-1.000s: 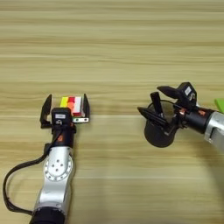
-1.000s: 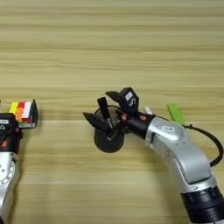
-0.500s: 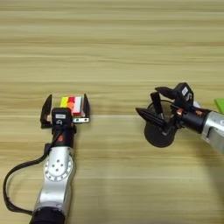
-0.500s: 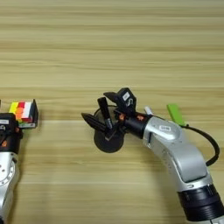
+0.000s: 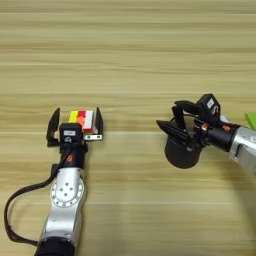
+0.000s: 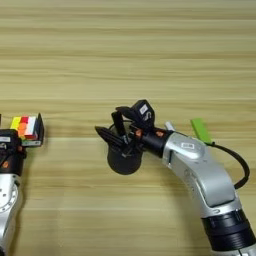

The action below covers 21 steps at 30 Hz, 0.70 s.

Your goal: Move the objects on the table

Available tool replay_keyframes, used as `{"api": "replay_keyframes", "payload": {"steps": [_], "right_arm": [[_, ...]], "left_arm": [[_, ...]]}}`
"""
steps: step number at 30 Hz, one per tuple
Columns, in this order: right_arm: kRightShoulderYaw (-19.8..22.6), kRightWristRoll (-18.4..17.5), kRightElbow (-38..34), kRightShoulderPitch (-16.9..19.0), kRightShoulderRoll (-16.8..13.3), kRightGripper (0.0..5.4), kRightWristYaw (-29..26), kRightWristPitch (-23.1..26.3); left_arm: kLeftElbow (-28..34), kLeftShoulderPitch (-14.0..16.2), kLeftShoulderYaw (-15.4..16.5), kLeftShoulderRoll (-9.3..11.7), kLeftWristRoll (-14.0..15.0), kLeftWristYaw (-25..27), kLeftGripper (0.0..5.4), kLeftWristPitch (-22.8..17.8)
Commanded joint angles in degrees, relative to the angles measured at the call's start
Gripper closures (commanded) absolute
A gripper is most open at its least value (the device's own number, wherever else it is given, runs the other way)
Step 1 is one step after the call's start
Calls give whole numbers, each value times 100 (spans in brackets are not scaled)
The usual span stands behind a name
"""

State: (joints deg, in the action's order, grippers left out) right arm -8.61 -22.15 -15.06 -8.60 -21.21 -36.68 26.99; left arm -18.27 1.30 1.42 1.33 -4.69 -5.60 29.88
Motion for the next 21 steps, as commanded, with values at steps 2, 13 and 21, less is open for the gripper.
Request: {"api": "replay_keyframes", "payload": {"steps": [2, 13, 21], "right_arm": [[15, 14, 60, -77, -2, 165, -17, 64], [36, 17, 60, -75, 3, 313, -8, 48], [43, 14, 57, -72, 10, 413, -5, 46]], "left_arm": [[41, 24, -19, -4, -81, -36, 0, -92], [55, 29, -14, -2, -81, -38, 0, -102], [66, 27, -10, 0, -75, -34, 0, -114]]}}
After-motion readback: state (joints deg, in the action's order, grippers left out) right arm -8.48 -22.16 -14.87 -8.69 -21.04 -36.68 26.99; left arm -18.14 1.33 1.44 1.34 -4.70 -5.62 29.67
